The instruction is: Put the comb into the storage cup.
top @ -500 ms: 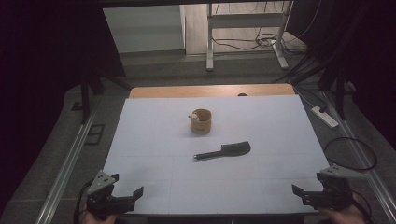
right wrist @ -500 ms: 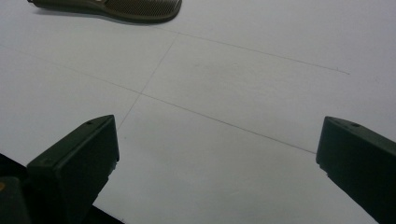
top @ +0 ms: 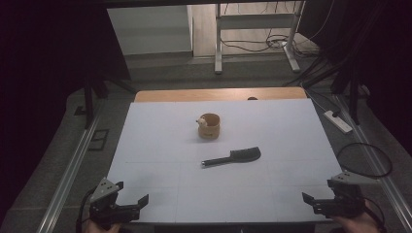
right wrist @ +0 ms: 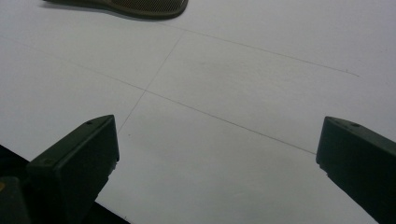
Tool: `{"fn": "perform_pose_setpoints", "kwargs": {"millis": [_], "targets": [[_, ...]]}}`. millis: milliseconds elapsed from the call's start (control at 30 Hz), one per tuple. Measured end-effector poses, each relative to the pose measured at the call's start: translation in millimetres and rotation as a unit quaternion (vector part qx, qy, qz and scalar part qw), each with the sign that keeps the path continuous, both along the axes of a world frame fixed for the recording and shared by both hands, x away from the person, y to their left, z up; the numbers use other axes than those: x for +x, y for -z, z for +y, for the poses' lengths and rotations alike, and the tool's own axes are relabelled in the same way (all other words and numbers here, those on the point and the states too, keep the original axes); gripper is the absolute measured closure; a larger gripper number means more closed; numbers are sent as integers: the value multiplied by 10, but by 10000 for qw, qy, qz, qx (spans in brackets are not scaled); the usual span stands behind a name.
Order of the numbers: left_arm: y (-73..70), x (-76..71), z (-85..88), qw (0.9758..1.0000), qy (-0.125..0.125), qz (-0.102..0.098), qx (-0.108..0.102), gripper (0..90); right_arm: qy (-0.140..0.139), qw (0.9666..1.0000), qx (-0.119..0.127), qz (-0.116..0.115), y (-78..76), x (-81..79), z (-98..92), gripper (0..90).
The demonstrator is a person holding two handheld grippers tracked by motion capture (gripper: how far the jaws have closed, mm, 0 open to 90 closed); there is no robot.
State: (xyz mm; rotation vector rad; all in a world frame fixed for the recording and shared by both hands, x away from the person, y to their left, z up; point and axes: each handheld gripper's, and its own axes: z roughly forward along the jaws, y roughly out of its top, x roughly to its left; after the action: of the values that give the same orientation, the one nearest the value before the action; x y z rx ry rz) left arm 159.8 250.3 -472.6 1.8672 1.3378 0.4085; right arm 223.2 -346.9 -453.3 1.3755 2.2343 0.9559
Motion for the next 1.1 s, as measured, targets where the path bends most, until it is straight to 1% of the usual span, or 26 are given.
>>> {"fn": "perform_pose_setpoints", "kwargs": {"millis": [133,200,400,533,600,633,667,733,933,1033,1100], "targets": [[2,2,5,10000,-1,0,-41,7,-30,10000,-5,14,1,1,4,0],[2,-2,11,10000,-1,-8,-61,9,-109,9999,7,49,4,7,8,0],[3,-5,23,9999,-15,-20,-113,10,-152,9999,7,79,6,12,13,0],[3,-6,20,10000,-9,-28,-87,10,-262,9996,6,88,4,15,21,0],[3,-6,17,10000,-4,-27,-80,10,-309,9995,19,64,-1,16,30,0],[3,-7,14,10000,5,-36,-68,11,-358,9993,40,11,-14,26,43,0],[3,-7,14,10000,5,-36,-68,11,-358,9993,40,11,-14,26,43,0],[3,-9,12,10000,18,-42,-70,11,-458,9989,81,12,-30,55,63,0],[5,-6,9,10000,46,-41,-71,12,-548,9985,54,1,-19,87,80,0],[5,-7,10,9999,74,-46,-76,12,-633,9980,75,-8,-19,97,82,0],[7,-3,8,9999,83,-33,-88,12,-689,9974,190,42,-15,106,92,0]]}}
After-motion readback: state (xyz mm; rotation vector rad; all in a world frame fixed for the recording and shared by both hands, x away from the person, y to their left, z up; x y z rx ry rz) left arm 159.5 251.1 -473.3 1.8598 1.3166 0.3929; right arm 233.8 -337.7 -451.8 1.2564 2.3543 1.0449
